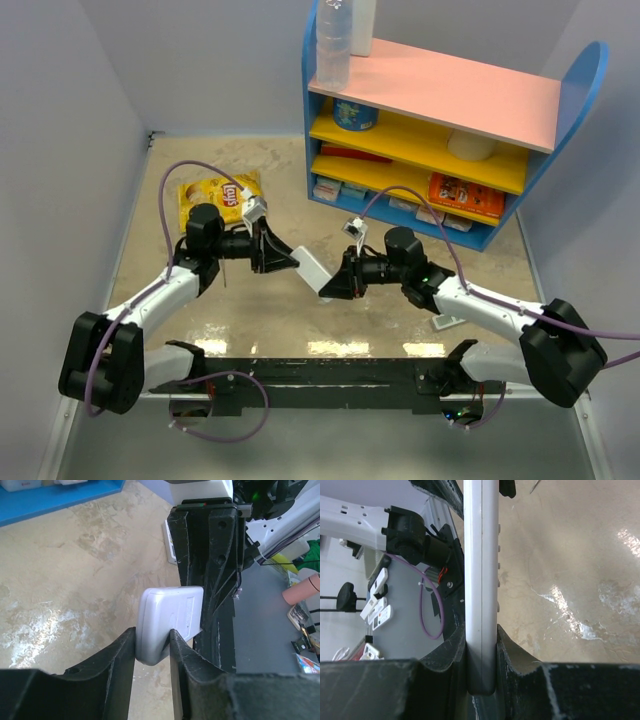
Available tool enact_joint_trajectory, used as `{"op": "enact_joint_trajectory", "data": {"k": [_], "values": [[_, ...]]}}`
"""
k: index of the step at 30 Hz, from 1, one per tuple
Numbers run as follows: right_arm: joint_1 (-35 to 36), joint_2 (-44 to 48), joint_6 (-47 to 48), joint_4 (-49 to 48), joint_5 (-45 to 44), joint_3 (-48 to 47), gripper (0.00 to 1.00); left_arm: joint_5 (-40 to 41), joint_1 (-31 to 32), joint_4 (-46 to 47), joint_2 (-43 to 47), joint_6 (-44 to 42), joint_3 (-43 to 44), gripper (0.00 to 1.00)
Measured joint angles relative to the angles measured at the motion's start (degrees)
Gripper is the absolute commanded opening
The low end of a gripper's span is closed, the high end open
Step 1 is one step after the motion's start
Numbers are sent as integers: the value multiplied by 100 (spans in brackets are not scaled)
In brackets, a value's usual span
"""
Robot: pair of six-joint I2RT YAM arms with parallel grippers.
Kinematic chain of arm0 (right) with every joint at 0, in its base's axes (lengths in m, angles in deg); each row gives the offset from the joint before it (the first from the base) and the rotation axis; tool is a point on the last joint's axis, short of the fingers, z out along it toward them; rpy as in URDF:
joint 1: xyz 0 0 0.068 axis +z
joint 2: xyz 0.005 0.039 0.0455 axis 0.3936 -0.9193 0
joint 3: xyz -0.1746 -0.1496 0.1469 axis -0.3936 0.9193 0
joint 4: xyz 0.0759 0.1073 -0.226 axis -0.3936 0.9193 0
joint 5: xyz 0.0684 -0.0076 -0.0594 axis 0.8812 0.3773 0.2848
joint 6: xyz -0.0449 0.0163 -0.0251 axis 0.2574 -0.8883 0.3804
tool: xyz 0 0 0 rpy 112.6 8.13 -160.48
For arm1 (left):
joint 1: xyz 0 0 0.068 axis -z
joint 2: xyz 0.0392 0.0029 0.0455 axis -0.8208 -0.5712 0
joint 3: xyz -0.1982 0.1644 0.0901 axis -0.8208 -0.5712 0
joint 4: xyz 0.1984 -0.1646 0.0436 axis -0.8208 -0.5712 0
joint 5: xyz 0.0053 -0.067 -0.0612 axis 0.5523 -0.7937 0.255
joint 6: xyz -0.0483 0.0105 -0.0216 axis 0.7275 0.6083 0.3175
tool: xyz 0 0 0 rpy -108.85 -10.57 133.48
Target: Unload the batteries from the remote control
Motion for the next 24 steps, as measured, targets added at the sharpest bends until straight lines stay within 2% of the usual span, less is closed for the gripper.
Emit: {"op": "enact_joint_trajectory", "data": {"k": [4, 10, 20, 24], "values": [[-22, 0, 4, -15, 0, 72, 0, -114, 15, -278, -212, -94, 162, 33], [-42, 2, 2, -90, 31, 131, 0, -155, 33, -479, -328, -184, 293, 39], [-74, 76, -7, -33, 85, 146, 0, -74, 31, -474, -568, -164, 507, 68], [-48, 76, -11, -35, 227, 146, 0, 46, 33, -68, -328, -57, 278, 72]]}}
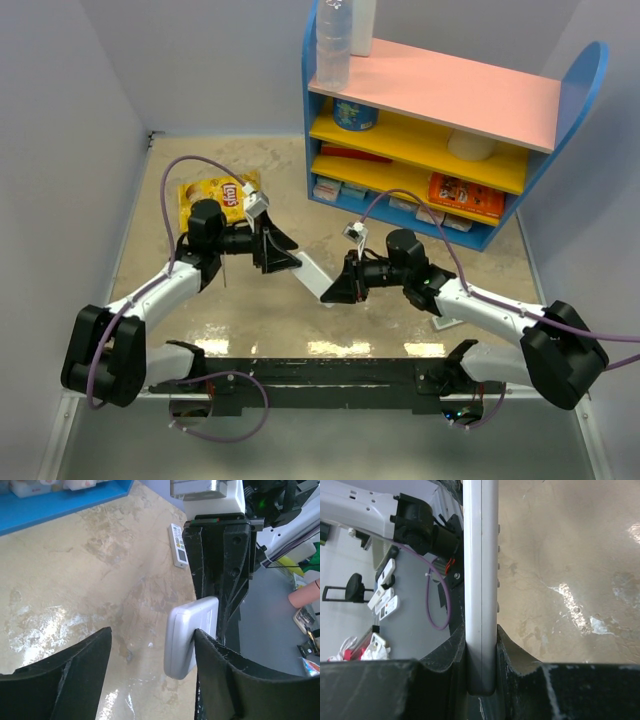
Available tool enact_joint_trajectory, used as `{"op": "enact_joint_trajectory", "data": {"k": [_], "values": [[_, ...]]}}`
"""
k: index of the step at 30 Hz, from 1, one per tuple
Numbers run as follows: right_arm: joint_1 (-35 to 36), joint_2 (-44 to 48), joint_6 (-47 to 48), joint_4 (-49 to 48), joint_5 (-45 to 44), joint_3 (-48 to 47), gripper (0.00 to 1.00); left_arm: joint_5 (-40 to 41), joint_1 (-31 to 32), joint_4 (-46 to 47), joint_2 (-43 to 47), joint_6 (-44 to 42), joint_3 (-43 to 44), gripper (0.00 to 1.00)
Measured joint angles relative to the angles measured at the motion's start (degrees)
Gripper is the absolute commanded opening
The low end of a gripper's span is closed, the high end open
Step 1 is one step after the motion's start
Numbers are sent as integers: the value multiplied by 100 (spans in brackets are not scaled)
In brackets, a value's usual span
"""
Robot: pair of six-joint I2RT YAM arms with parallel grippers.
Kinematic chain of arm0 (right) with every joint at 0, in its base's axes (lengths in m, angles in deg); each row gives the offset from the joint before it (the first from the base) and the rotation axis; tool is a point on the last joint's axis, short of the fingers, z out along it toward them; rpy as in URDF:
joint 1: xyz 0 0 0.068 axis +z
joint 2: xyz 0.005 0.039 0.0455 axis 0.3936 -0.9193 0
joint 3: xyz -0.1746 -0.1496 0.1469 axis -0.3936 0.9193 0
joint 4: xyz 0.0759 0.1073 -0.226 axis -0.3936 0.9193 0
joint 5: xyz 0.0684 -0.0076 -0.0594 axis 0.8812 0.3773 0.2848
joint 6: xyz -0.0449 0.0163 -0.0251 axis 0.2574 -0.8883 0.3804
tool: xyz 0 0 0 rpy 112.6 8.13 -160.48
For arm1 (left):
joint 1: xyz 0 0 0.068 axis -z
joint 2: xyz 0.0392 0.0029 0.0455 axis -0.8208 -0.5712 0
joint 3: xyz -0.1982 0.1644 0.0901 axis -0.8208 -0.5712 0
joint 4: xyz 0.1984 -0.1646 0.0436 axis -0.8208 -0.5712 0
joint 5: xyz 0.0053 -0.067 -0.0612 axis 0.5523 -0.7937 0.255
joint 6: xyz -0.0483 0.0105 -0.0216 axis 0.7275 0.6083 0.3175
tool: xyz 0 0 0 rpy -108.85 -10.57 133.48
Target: Unload the batteries from the remote control
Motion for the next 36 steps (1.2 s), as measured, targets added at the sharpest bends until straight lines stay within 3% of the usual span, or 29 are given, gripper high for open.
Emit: {"op": "enact_joint_trajectory", "data": {"k": [8, 16, 21, 25, 27, 33, 36], "values": [[44, 0, -46, 0, 179, 0, 0, 70, 111, 140, 205, -98, -79, 71], [44, 0, -59, 55, 197, 0, 0, 50, 225, -341, 197, -586, -48, 73], [44, -13, -59, 79, 195, -2, 0, 0, 225, -422, 197, -693, -42, 59], [31, -13, -63, 116, 146, -4, 0, -131, 236, -629, 127, -802, 74, 35], [2, -13, -70, 153, 83, -4, 0, -190, 256, -769, 52, -892, 186, 33], [-57, -13, -48, 195, 37, -4, 0, -258, 264, -1270, -247, -1180, 555, 42], [-66, -11, -31, 254, 39, -4, 0, -234, 267, -1425, -291, -1268, 605, 31]]}}
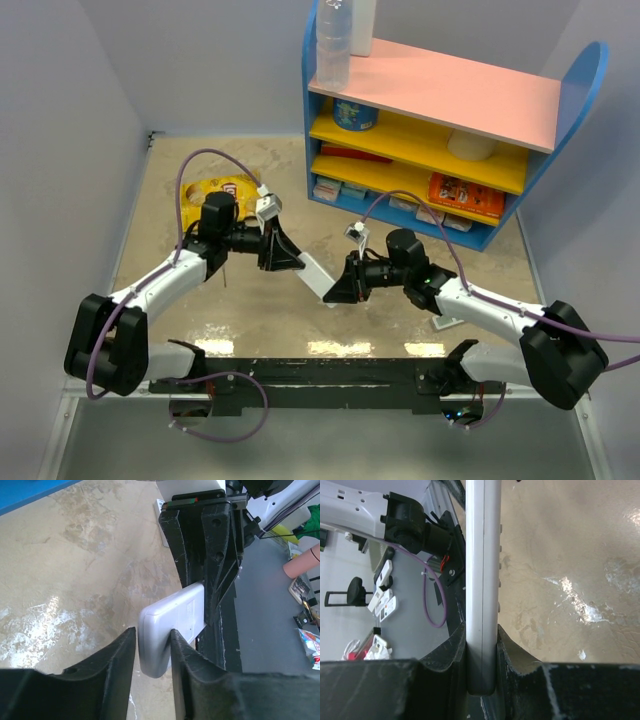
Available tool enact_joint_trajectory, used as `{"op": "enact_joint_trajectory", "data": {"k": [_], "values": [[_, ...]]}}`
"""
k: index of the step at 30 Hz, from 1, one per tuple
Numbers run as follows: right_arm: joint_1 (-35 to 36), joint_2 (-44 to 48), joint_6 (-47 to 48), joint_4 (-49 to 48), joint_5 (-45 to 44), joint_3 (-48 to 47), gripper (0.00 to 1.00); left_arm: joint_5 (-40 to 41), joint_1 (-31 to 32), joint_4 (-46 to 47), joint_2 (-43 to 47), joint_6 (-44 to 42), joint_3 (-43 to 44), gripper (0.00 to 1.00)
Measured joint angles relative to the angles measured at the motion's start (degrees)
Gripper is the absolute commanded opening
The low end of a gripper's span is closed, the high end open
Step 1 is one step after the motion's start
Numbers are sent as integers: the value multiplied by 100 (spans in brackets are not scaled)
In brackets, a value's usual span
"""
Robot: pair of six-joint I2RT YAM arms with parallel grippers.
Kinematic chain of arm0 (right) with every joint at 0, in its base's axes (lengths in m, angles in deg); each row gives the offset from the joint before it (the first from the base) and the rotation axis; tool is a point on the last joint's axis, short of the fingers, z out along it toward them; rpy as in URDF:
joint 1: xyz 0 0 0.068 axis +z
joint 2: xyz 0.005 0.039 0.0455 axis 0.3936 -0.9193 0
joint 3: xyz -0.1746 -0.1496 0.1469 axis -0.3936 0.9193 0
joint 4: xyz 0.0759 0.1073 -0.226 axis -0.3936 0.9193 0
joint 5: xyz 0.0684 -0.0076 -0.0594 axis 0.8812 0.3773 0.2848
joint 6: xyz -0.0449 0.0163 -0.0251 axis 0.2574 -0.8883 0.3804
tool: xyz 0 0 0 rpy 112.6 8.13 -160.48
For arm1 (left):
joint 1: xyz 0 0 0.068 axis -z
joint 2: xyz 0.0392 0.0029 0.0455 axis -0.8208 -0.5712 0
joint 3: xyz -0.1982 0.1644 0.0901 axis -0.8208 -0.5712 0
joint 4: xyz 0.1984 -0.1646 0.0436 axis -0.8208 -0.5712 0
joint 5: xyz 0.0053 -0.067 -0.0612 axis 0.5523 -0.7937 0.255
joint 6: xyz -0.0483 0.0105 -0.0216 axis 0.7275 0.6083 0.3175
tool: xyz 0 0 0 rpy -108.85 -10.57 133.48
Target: Unload the batteries from the remote control
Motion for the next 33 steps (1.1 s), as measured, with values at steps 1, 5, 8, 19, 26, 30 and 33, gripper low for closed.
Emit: {"op": "enact_joint_trajectory", "data": {"k": [1, 5, 8, 19, 26, 30, 33], "values": [[0, 4, 2, 31, -7, 0, 0, 2, 0, -57, -2, -46, 11, 23], [-15, 85, 96, 173, -15, 2, 0, -22, 11, -225, -9, -72, 66, 27], [-31, 162, 129, 210, -17, 2, 0, -46, 28, -251, -26, -72, 136, 26], [-52, 197, 155, 256, -98, 9, 0, -72, 22, -306, -92, -87, 205, 27], [-127, 208, 162, 267, -151, 11, 0, -149, -7, -319, -221, -92, 280, 31], [-203, 216, 125, 348, -184, 13, 0, -63, -46, -348, -286, -175, 304, 37], [-334, 238, 81, 411, -199, 28, 0, 105, -201, -369, -350, -223, 304, 32]]}}
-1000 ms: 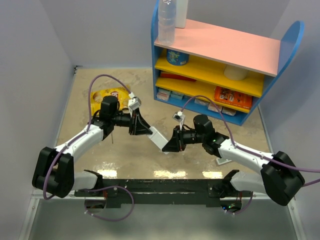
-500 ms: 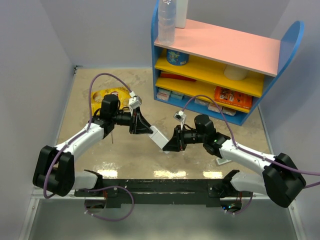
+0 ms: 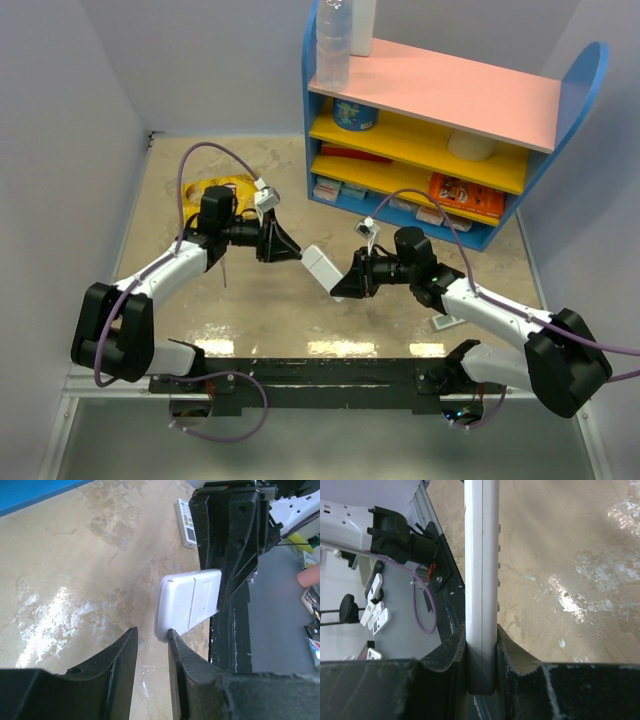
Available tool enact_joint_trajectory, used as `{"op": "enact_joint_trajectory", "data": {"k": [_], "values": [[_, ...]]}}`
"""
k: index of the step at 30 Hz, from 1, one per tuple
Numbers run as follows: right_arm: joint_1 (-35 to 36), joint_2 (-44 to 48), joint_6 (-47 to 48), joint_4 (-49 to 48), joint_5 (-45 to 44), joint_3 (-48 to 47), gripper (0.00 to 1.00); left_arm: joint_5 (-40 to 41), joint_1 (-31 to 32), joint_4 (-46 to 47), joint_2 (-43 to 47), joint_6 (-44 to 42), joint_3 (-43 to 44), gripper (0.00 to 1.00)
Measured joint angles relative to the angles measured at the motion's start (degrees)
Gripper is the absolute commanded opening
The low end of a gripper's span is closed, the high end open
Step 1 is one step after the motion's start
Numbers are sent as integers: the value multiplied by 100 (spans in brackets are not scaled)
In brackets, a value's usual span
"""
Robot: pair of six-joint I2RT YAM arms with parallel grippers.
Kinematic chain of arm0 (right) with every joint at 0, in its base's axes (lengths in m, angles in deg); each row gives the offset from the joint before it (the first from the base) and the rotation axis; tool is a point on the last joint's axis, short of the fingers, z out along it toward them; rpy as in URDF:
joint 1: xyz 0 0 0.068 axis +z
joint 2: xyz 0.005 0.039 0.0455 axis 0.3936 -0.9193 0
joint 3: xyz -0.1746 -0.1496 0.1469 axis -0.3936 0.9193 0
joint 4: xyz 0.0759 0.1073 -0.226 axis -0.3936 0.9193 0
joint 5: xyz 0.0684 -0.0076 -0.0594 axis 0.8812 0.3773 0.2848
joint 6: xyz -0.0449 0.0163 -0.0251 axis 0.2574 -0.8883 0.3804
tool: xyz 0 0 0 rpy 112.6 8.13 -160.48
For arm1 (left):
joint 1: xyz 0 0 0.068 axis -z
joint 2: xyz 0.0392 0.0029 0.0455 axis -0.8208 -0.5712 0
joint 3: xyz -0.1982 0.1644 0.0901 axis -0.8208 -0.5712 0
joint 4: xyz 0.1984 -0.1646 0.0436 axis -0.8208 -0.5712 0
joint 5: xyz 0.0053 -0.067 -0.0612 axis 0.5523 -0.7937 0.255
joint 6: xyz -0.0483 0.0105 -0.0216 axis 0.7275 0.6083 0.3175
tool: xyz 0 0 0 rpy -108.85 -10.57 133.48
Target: Unload the batteries from the remote control
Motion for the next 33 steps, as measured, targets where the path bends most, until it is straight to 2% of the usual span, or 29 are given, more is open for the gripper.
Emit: {"op": "enact_joint_trajectory", "data": {"k": [4, 5, 6, 9, 16, 18, 21, 26, 29, 33], "values": [[-81, -2, -61, 28, -83, 37, 0, 131, -48, -9, -136, -17, 2, 32], [-92, -4, -79, 35, -90, 37, 0, 149, -48, -9, -162, -17, 2, 36], [-103, -15, -90, 37, -94, 39, 0, 168, -48, -7, -195, -15, 2, 45], [-118, -26, -107, 35, -87, 48, 0, 232, -52, -7, -247, -52, 2, 57], [-149, -48, -85, 4, -35, 48, 0, 256, -55, -7, -264, -96, 2, 69], [-153, -96, -81, 9, -26, 48, 0, 197, -55, -4, -264, -101, 2, 78], [-155, -188, -79, 11, 17, 48, 0, 138, -42, -11, -264, -109, 2, 82], [-155, -210, -61, 4, 90, 48, 0, 125, 138, -44, -291, -162, 81, 84], [-155, -210, -37, 7, 179, 48, 0, 138, 286, -37, -407, -208, 223, 81], [-155, -208, -11, 9, 236, 48, 0, 188, 422, -37, -616, -254, 361, 72]]}}
